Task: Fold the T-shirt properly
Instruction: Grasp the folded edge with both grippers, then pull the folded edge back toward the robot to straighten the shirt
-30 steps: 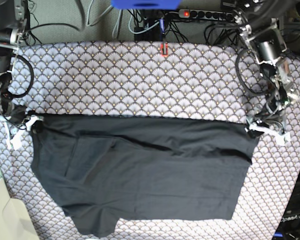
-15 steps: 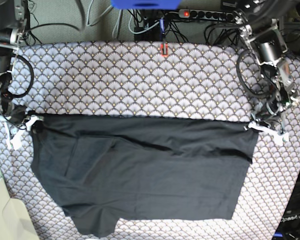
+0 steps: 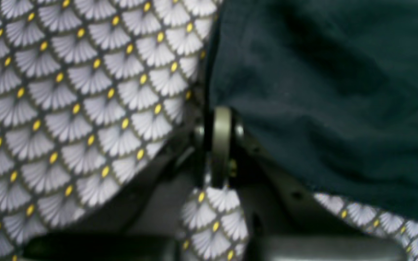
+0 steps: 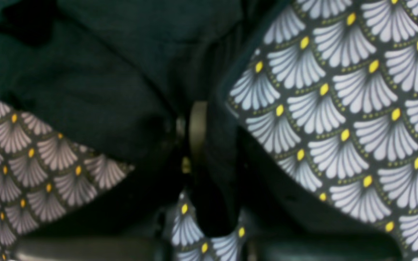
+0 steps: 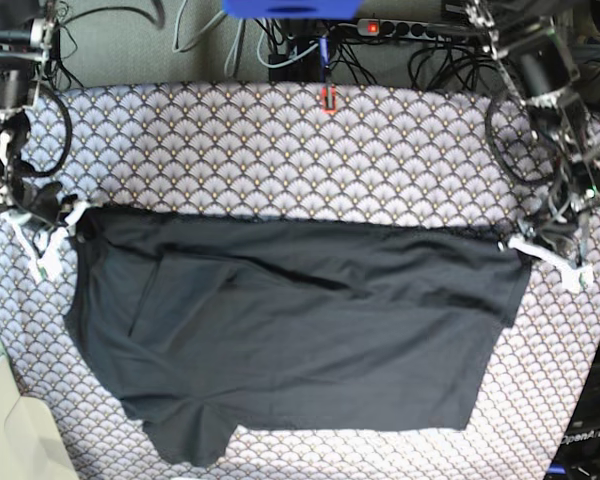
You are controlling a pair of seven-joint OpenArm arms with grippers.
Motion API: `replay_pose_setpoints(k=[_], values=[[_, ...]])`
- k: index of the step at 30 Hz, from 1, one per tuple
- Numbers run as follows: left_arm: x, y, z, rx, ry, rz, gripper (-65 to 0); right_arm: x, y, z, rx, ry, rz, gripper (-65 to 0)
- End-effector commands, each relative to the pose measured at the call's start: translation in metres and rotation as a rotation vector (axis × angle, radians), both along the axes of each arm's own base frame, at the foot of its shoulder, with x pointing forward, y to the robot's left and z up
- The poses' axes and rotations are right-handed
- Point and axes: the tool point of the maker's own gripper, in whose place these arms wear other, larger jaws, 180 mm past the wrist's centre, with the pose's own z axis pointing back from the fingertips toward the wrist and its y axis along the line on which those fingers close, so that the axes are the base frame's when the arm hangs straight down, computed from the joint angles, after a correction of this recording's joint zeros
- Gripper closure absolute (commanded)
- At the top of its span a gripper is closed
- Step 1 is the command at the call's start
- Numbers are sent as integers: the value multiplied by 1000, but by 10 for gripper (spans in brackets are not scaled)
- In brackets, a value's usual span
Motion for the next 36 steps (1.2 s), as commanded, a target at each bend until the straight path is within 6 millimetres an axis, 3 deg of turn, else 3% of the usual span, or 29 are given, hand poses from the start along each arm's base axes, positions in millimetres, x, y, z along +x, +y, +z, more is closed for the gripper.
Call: replay_pose_setpoints(k=[1,6,10,14,23,29,36], values=[[-3,19,15,29,-45,34,0,2,-7,9,-19,-19,11,-1],[-44,44,9,36,-25,116,0,-16,-9,-3,-25,24,13,-1],[-72,52,1,22,4,127,0,-31,-8,-14,-21,55,14,-1],[-89,51,-6,-2,18,125,0,-49,-7,-25,-18,94,14,-1],[-104,50,-16,-4,54,125,0,-95,5,-50,19,139,9,-1],[-105,51,-16,-2,64,123,0,-115,17,-49,21,137,40,-1],[-112,56,-16,14,80,118,0,-125,12,-39,11,111,16,-1]])
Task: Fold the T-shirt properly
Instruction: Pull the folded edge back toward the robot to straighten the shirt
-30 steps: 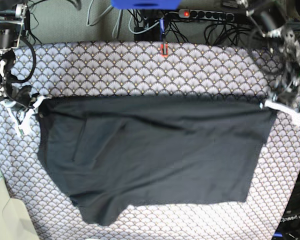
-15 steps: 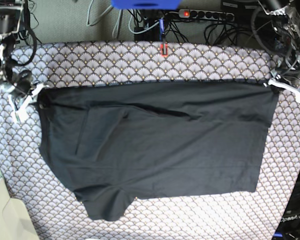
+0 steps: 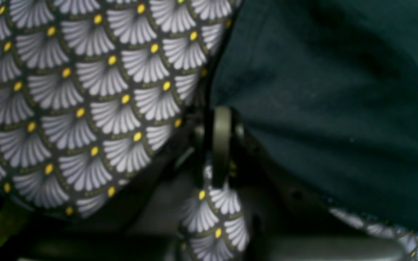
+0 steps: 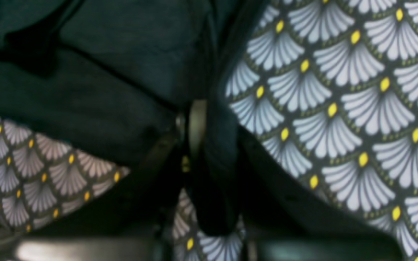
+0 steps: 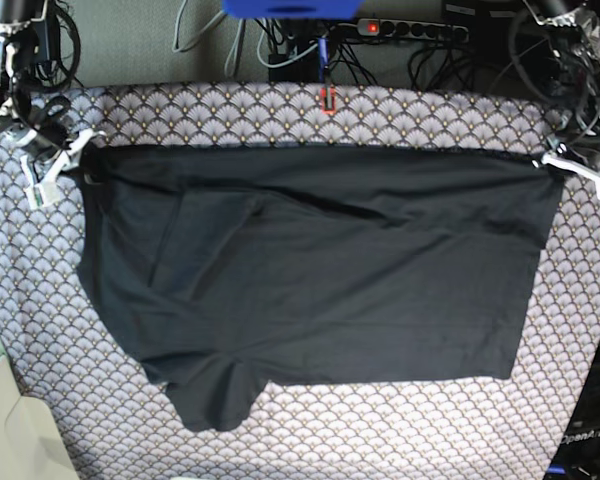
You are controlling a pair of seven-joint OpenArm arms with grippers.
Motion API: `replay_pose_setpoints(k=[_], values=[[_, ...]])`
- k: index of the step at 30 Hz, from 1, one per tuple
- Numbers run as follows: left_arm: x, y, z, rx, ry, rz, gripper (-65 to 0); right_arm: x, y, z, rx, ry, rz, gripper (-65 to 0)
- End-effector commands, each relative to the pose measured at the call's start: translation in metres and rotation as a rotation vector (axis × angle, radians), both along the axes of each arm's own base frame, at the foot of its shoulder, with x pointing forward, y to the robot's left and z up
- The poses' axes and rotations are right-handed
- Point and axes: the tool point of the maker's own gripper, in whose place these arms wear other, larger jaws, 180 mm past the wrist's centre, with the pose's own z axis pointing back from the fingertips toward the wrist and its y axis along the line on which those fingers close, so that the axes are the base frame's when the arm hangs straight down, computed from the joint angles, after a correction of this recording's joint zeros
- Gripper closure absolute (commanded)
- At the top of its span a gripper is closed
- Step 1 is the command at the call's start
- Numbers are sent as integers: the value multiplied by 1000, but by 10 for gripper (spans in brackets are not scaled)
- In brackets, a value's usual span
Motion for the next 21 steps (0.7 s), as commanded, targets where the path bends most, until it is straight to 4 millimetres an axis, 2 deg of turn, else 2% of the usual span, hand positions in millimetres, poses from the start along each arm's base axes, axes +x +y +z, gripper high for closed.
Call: replay_pose_setpoints(k=[1,6,11,16,21], values=[[5,8,15,36,-37,-6,0,-33,-9,-23,-98,158,56,-1],[5,6,27,68,-55,-26,0,-37,-9,-25,-98,166,58,-1],[6,7,28,73,-57,-27,0,-39,-10,-25,-99,170,56,-1],[8,7,31,77,-64,-29,0,-50,-10,-30,-99,193,58,0],[6,7,29,76,-58,-29,0,-65,-22,-30,-102,201,11,0]])
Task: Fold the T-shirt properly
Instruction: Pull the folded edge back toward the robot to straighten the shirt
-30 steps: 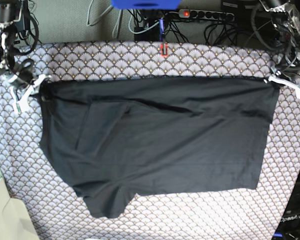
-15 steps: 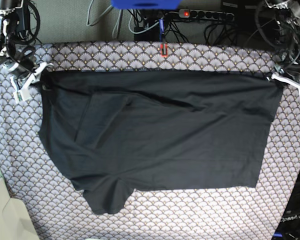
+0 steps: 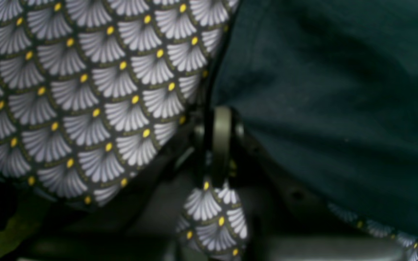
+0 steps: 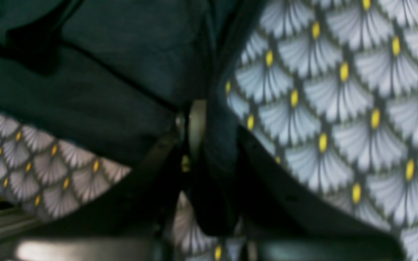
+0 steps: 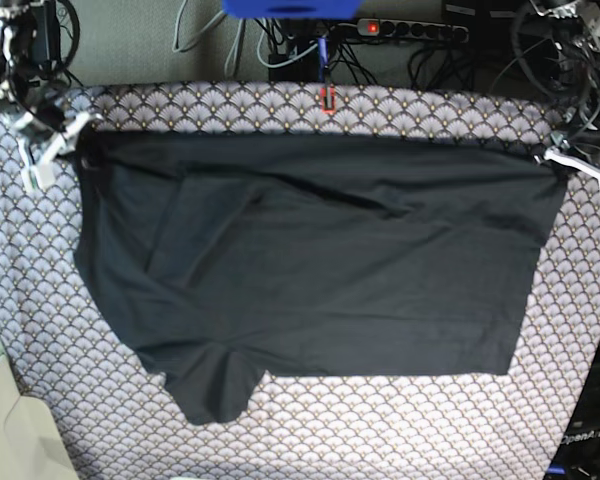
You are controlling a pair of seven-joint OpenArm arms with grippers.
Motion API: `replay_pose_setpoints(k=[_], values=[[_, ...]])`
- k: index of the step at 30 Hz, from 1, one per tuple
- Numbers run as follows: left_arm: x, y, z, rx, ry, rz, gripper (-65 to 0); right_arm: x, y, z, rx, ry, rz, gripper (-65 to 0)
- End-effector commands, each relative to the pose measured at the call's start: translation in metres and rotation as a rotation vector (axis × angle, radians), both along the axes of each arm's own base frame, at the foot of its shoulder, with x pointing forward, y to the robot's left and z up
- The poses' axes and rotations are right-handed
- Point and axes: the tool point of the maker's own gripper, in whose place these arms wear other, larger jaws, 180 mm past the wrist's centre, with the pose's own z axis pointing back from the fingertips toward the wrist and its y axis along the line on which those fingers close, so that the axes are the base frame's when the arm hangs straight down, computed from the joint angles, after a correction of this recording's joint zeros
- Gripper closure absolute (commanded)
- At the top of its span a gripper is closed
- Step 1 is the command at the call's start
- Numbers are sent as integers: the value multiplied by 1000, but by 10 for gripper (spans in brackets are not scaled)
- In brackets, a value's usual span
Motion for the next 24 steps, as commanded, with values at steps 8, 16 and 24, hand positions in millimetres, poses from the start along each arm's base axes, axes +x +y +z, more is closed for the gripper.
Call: replay_pose_setpoints(k=[8,16,24], values=[[6,8,14,33,-41,-3,0,-45,-15,-29,-115,189,49,0],[-6,8,12,49,-16,-11,0,-44,-15,-28,-114,186,48,-1],[-4,7,13,45,-23,-10,-84,-43,-17,-29,-115,187,43,-6]])
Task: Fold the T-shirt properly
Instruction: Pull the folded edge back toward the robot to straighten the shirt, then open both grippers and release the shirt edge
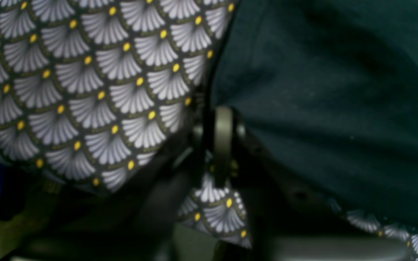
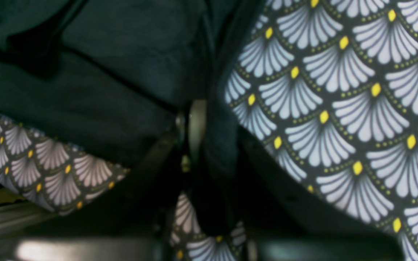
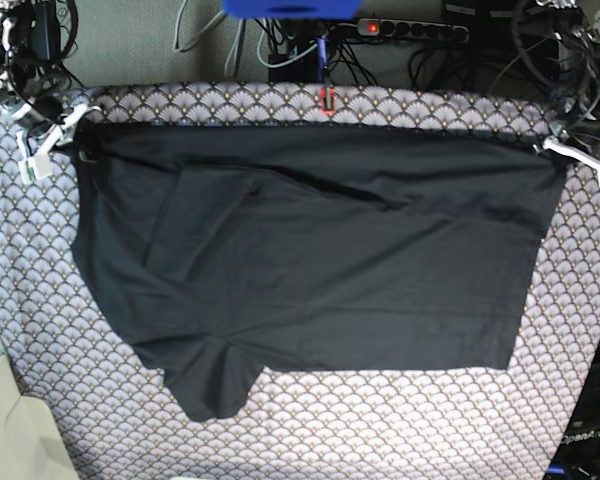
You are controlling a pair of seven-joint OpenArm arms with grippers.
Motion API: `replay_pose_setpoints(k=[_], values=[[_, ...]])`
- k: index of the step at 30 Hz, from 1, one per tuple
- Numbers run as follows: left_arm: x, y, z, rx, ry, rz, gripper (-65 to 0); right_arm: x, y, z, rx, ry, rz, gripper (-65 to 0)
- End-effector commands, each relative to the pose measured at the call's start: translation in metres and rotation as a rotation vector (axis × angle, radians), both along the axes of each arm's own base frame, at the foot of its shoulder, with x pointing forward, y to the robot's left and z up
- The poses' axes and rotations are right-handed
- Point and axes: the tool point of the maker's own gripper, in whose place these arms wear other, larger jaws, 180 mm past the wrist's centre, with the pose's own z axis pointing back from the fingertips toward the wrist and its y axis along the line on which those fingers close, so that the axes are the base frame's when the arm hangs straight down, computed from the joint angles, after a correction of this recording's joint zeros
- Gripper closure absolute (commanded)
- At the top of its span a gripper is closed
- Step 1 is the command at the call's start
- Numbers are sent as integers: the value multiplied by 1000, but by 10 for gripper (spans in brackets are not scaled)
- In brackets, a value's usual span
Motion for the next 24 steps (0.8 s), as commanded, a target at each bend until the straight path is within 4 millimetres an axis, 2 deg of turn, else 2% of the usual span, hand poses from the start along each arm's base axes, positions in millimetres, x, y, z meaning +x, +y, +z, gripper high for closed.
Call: replay_pose_setpoints(k=[1,5,9,12,18,21,23,24], values=[[8,8,14,30,-47,1,-113,-37,-16,-27,-115,191,45,-21],[9,9,16,33,-53,1,-203,-35,-27,-23,-124,179,9,-142],[10,8,16,32,-55,0,-208,-34,-31,-21,-124,168,-12,-301],[10,8,16,32,-57,0,-209,-32,-36,-17,-128,156,-31,-378],[17,9,21,33,-74,1,-211,-27,-68,-2,-157,112,-127,-390],[20,9,23,36,-82,0,-211,-15,-87,12,-171,65,-184,-390],[30,13,32,47,-103,-5,-210,-14,-100,21,-187,44,-219,-390],[33,15,36,52,-111,-6,-210,-5,-103,27,-191,19,-224,-390]])
